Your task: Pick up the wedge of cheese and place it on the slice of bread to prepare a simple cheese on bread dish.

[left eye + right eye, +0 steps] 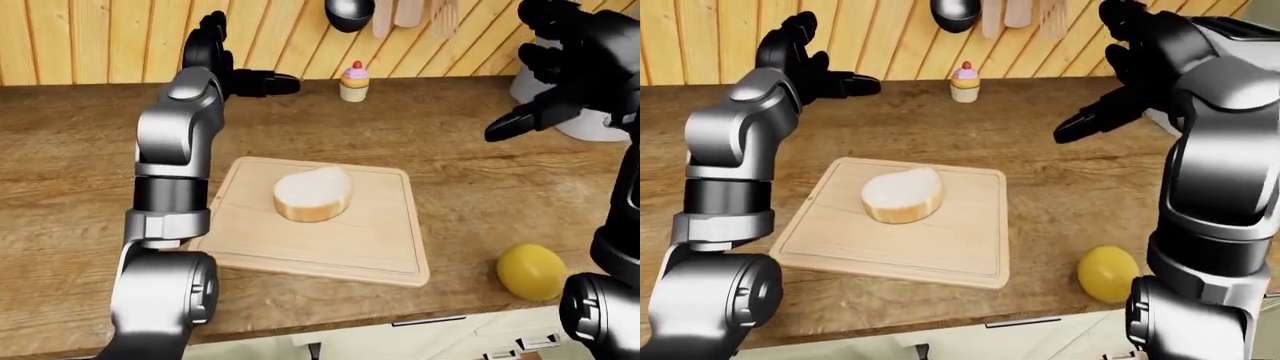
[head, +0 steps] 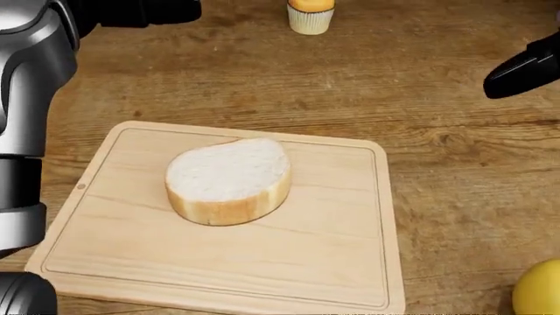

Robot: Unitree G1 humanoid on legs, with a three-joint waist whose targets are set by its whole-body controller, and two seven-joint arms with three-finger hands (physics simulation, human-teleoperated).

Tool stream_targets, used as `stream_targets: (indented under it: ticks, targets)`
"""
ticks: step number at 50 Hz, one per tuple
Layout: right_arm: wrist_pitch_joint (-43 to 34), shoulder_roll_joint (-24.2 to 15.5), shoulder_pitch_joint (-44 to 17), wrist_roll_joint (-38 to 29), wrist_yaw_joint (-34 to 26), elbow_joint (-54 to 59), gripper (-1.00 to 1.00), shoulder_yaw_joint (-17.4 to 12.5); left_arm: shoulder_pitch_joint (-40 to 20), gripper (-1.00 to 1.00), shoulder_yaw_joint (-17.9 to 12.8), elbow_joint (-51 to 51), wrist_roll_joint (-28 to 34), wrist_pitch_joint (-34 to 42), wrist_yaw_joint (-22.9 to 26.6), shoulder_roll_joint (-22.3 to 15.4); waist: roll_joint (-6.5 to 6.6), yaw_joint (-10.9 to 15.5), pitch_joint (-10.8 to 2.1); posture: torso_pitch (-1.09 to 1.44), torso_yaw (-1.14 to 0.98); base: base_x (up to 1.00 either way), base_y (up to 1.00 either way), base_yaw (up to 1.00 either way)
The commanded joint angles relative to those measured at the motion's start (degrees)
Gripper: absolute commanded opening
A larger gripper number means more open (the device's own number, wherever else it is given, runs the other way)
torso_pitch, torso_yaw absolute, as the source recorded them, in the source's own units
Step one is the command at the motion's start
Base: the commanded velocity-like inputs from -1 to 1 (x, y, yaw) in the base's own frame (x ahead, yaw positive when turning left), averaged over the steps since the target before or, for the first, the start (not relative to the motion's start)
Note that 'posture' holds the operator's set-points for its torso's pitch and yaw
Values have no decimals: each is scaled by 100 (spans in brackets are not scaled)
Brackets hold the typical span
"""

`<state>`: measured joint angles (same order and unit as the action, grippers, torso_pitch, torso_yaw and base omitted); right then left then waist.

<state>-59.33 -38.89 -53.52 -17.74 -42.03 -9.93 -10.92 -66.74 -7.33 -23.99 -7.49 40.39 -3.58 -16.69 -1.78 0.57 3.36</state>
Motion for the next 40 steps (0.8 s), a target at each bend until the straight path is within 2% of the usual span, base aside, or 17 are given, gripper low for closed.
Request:
stream_targets:
  ticks: [1, 5, 10, 15, 21, 26, 27, 30, 34, 40]
  targets:
    - [-91, -182, -113, -193, -231, -283, 100, -123, -268, 100, -29, 202, 15, -217, 4, -66, -11, 5, -188, 0, 0, 0, 0, 0]
    - [-303, -420, 123, -411, -618, -683, 100, -211, -301, 100, -27, 185, 25, -198, 17, -77, -24, 4, -174, 0, 0, 0, 0, 0]
    - [-574, -530, 427, -628, -990, -1258, 100, -315, -316, 100, -29, 165, 36, -203, 18, -76, -32, -2, -157, 0, 0, 0, 0, 0]
    - [-444, -719, 922, -889, -1445, -1699, 100, -440, -311, 100, -41, 113, 40, -248, 25, -89, -33, -10, -144, 0, 0, 0, 0, 0]
    - [-408, -697, 1246, -1127, -2010, -2219, 100, -505, -292, 100, -51, 145, 17, -234, 16, -94, -28, -31, -146, 0, 0, 0, 0, 0]
    - [112, -604, 1552, -1222, -2422, -2378, 100, -603, -295, 100, -47, 186, 9, -199, 7, -99, -22, -50, -157, 0, 0, 0, 0, 0]
    - [947, -856, 1949, -1084, -2838, -2476, 100, -677, -298, 100, -36, 202, 2, -187, -11, -64, -21, -55, -163, 0, 0, 0, 0, 0]
    - [1520, -706, 2105, -1262, -3139, -2489, 100, -825, -290, 100, -27, 198, 6, -198, -16, -52, -16, -51, -163, 0, 0, 0, 0, 0]
    - [1781, -524, 2090, -1485, -3446, -2540, 100, -893, -299, 100, -24, 194, 8, -199, -15, -47, -7, -77, -186, 0, 0, 0, 0, 0]
    - [1820, -510, 1893, -1601, -3858, -2537, 100, -961, -297, 100, -22, 231, 11, -168, -16, -47, 4, -90, -204, 0, 0, 0, 0, 0]
